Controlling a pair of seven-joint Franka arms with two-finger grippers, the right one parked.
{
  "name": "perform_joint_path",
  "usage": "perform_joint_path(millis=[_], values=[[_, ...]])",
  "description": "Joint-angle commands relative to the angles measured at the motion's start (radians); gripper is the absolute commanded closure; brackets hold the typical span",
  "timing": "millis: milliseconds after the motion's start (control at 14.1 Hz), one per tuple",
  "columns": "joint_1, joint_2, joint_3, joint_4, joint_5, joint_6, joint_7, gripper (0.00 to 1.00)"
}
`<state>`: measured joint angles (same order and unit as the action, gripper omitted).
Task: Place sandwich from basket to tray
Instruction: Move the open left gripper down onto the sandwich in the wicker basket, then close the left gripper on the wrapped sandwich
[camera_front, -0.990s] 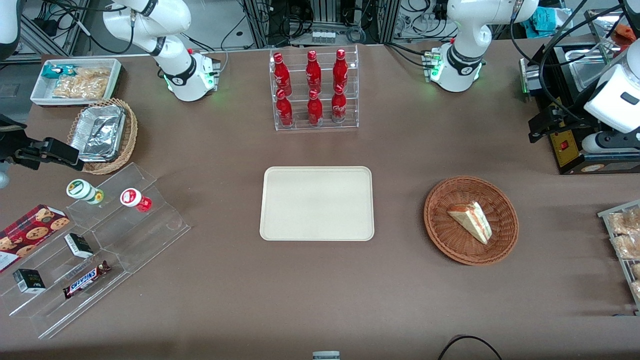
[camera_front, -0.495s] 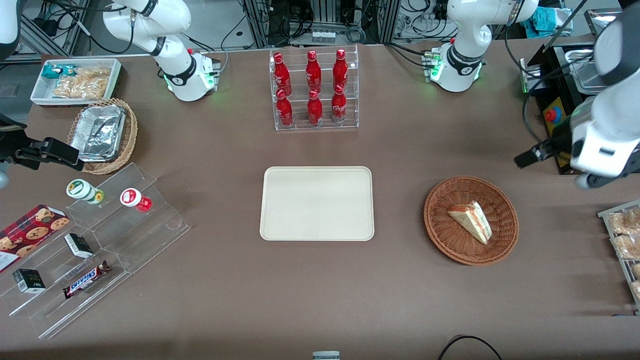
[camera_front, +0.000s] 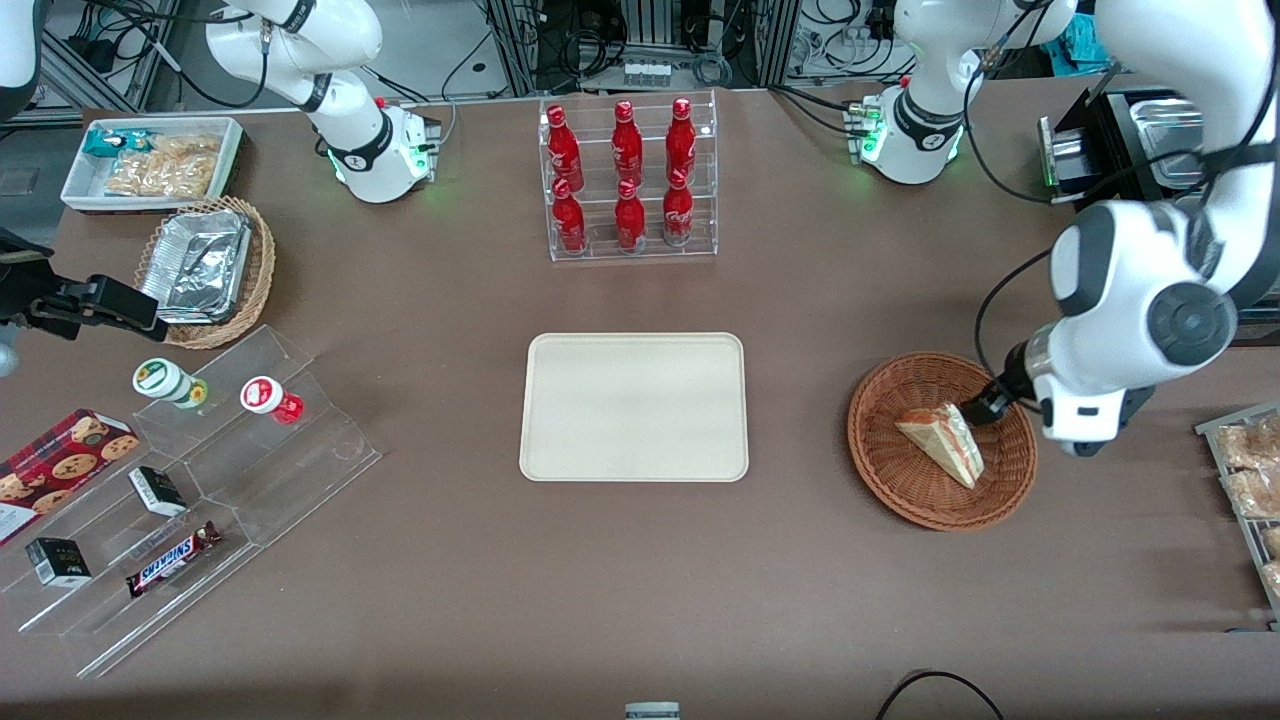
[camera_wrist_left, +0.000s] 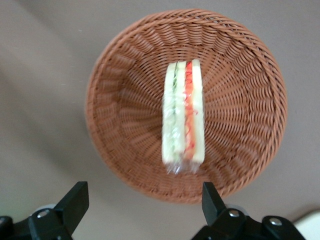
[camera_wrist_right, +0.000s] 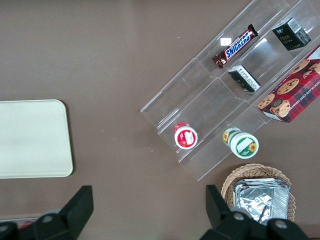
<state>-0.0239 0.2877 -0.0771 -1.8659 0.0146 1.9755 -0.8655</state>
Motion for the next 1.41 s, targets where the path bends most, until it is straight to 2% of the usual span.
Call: perform_joint_path(millis=[0, 212, 778, 848, 990, 1061, 1202, 1343], values=[[-0.002, 0.077, -0.004, 0.016, 0.005, 0.075, -0.053, 0.0], [-0.001, 0.106, -0.004, -0.005, 0.005, 0.095, -0.053, 0.0], [-0.002, 0.159, -0.004, -0.096, 0.004, 0.299, -0.055, 0.01], [-0.002, 0.172, -0.004, -0.096, 0.004, 0.316, -0.053, 0.13], [-0.002, 0.182, -0.006, -0.095, 0.004, 0.322, -0.053, 0.45], [-0.002, 0.18, -0.006, -0.091, 0.002, 0.319, -0.053, 0.54], [-0.005, 0.173, -0.009, -0.078, 0.002, 0.315, -0.05, 0.69], [-0.04, 0.154, -0.009, -0.05, 0.002, 0.292, -0.05, 0.71]])
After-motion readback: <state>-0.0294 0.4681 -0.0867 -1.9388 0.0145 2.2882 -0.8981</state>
